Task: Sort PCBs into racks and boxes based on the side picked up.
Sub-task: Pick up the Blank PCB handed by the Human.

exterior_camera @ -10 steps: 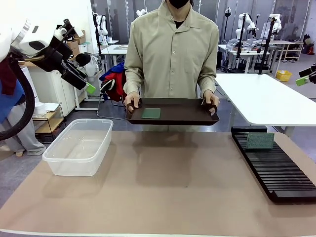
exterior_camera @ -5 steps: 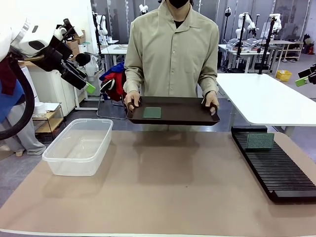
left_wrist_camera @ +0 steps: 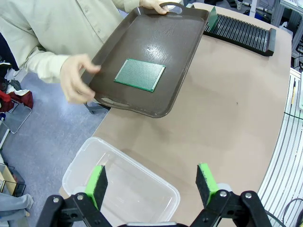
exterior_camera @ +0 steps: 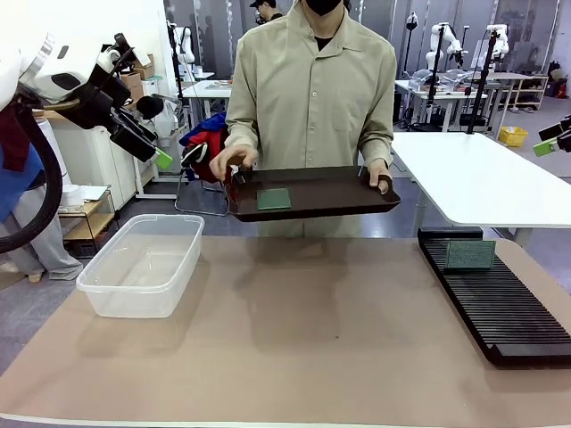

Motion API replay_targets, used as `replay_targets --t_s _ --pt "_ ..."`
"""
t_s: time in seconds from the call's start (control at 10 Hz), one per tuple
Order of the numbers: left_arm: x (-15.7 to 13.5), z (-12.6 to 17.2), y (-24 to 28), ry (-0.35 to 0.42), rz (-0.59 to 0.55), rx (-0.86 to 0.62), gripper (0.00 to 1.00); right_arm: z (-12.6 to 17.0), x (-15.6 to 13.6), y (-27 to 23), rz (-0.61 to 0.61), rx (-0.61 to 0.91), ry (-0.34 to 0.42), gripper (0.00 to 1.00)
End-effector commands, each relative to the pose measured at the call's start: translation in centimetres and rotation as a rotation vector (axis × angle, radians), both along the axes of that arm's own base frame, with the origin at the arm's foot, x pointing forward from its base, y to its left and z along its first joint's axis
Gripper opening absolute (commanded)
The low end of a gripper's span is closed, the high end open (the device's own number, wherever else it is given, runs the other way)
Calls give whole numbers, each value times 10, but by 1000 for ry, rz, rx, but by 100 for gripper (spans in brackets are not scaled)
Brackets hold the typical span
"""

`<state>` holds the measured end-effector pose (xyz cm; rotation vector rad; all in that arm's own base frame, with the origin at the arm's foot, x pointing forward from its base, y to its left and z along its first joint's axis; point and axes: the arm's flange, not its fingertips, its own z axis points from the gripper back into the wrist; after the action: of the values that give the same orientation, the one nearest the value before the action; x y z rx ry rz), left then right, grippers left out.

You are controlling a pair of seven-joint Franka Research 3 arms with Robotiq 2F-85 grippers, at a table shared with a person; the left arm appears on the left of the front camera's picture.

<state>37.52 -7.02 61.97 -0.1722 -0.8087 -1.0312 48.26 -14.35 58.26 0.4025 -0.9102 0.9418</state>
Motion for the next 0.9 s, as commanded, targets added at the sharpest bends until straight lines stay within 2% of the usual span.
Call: replay_targets --t_s 0.0,0.8 --pt "0 -1 2 4 -15 9 100 -1 1 1 1 1 5 100" --pt "0 -1 2 4 -15 9 100 -1 1 1 1 1 5 100"
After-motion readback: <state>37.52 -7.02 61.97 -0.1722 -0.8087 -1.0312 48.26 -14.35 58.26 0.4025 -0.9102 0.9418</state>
